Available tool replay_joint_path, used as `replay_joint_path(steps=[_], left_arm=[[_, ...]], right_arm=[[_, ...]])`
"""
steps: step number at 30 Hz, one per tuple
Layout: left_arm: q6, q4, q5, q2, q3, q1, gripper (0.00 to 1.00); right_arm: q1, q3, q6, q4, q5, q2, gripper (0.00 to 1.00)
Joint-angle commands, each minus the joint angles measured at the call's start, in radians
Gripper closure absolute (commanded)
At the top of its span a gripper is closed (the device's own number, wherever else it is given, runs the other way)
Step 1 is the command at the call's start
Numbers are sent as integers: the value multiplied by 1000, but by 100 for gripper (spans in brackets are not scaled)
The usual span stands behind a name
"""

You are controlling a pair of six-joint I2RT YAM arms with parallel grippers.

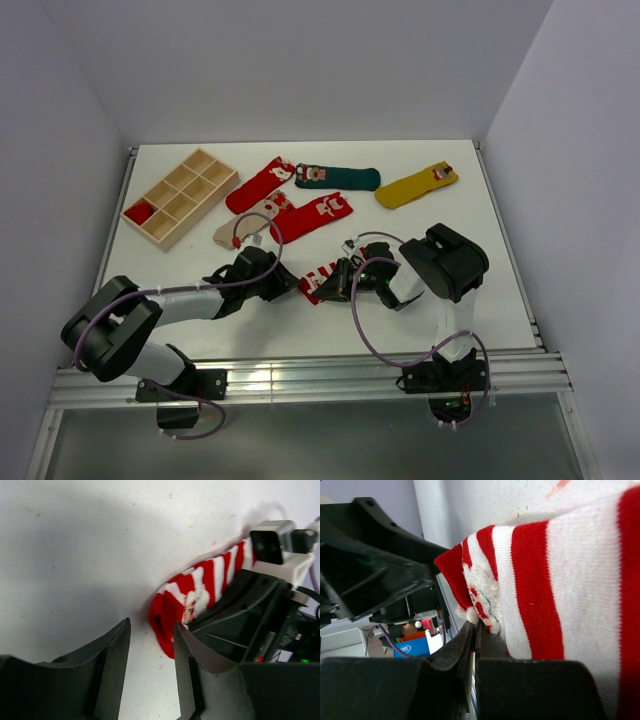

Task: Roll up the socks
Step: Roll the sock at the center of the board.

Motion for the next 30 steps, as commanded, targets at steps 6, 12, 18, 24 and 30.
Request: replay_joint_path(steps=[6, 12, 18, 24, 30], left_arm=[[-45, 112, 34, 48, -1, -4, 55], [-52, 161, 34, 44, -12, -4, 54], [-42, 149, 51, 90, 34, -5, 55], [-39, 143, 59, 95, 48, -4, 58], [-40, 135, 63, 91, 61, -5, 62]], right_arm=[[-9, 3, -54, -82, 58, -13, 100], [-9, 4, -60, -88, 60, -12, 100], [-8, 9, -63, -94, 58, -13, 100], [-8, 12, -63, -99, 60, -12, 100], [-8, 13, -68, -105, 64, -12, 100]])
